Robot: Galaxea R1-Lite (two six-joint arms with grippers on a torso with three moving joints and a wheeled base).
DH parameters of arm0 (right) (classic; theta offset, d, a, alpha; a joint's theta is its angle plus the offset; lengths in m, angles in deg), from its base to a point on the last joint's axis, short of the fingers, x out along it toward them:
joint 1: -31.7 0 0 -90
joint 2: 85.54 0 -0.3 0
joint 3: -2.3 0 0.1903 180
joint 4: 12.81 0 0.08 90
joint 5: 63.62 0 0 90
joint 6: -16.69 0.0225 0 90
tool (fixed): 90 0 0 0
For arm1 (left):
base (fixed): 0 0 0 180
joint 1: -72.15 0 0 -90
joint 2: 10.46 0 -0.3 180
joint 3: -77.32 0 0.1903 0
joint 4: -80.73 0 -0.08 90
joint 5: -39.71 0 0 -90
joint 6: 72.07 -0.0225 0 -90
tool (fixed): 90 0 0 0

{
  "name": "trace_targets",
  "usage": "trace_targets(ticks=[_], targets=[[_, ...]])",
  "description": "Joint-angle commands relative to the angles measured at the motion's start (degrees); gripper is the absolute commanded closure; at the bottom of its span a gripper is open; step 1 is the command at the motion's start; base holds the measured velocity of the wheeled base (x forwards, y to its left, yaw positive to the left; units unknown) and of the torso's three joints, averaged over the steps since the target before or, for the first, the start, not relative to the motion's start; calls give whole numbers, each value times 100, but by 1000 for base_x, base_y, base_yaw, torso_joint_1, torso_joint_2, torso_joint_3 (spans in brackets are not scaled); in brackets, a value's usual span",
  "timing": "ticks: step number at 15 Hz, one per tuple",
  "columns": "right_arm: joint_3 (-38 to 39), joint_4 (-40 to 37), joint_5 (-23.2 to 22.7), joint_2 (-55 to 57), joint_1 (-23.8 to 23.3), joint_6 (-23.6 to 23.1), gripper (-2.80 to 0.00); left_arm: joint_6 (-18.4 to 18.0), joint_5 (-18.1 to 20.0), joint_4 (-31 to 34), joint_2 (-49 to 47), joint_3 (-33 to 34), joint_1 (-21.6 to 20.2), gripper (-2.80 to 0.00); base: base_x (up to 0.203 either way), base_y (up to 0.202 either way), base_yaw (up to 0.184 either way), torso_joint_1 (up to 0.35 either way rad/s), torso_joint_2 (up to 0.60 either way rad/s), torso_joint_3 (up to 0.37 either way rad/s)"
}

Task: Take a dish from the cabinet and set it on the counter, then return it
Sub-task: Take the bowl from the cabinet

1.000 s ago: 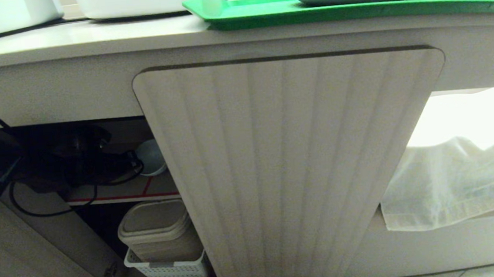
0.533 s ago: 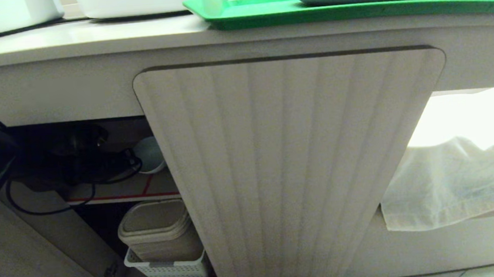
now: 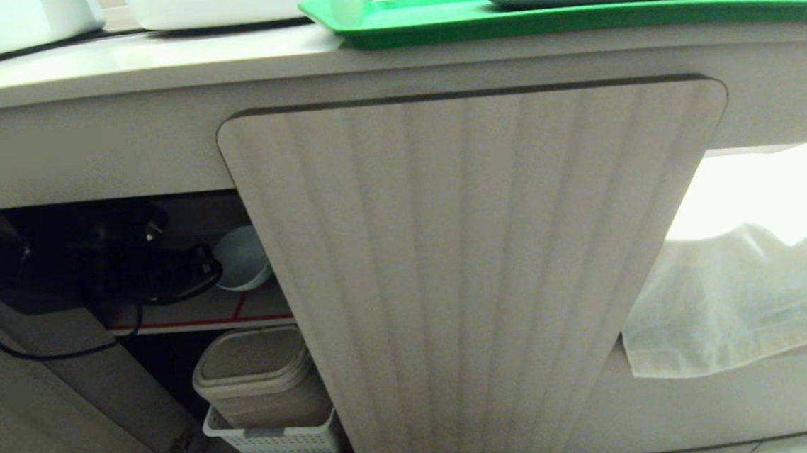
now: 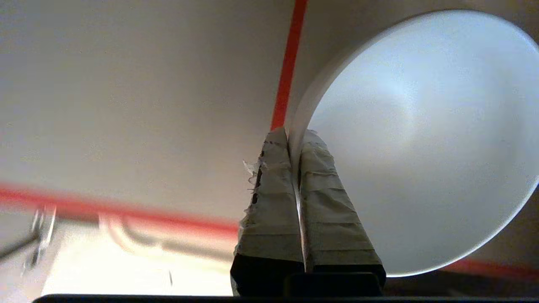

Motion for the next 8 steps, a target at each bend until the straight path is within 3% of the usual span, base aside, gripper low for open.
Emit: trace_targets(ticks=[1,8], targets=[[0,6,2,-1,1,1,0,7,123,133,517,423,1,0,0,0,0,0,0,0],[0,6,2,-1,1,1,0,5,344,263,1718,1961,-6,0,0,0,0,0,0,0]])
